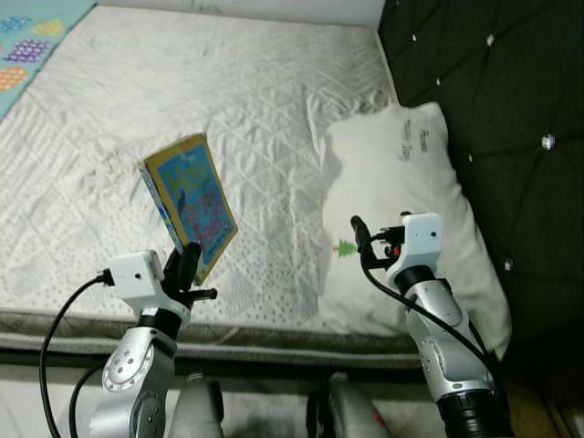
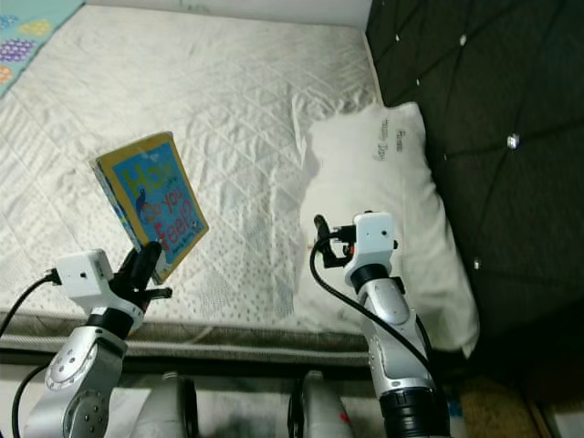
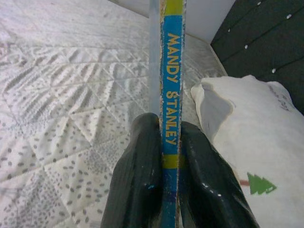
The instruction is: Clean up the room
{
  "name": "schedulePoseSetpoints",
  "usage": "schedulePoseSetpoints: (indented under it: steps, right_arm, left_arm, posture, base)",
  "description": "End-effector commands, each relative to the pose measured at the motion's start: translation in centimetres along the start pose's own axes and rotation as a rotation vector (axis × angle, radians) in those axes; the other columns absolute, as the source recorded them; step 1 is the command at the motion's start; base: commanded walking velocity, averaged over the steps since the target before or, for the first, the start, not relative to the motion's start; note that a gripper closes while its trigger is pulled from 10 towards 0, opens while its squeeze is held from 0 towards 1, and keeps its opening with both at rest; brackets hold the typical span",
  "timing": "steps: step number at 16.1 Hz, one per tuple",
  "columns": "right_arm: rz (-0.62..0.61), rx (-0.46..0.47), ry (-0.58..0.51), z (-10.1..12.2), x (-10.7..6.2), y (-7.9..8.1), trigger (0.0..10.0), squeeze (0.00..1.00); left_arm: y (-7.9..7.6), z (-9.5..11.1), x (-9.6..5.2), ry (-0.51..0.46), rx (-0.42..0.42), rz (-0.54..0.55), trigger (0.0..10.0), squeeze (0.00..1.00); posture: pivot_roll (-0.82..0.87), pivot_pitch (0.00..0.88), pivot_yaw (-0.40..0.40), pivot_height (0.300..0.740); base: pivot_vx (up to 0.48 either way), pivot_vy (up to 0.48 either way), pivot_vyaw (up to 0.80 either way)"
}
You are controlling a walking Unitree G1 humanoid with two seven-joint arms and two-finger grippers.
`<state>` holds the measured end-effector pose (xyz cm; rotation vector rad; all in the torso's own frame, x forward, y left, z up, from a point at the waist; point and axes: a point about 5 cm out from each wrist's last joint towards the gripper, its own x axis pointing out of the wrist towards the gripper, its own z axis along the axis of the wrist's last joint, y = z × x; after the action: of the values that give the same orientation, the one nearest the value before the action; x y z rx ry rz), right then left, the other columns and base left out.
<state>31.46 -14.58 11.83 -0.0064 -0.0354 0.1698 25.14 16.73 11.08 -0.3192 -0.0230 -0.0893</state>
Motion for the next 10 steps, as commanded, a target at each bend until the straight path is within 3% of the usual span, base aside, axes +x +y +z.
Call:
schedulePoseSetpoints:
  steps: [1, 6, 10]
  right_arm:
    - [-0.004, -0.002, 0.018, -0.34, -0.23, -0.22, 10.0, 0.0]
    - [0.002, -0.002, 0.018, -0.39, -0.18, -0.15, 10.0, 0.0]
    - [0.005, -0.004, 0.018, -0.42, -0.12, -0.12, 10.0, 0.0]
  left_arm:
    - [-0.23, 0.66, 0.11, -0.03, 0.01, -0.01, 10.0, 0.0]
    - [-0.2, 0.77, 0.29, -0.034, 0.017, -0.008, 10.0, 0.0]
    - [-0.15, 0.95, 0.53, -0.043, 0.023, -0.002, 10.0, 0.0]
  posture:
    - [0.1, 0.218, -0.048, 0.644]
    - [0.1, 0.211, -0.046, 0.635]
    - [0.1, 0.204, -0.046, 0.597]
  base:
    - [0.0, 0.0, 0.0]
    - [0.0, 0.0, 0.0]
    - [0.0, 0.0, 0.0]
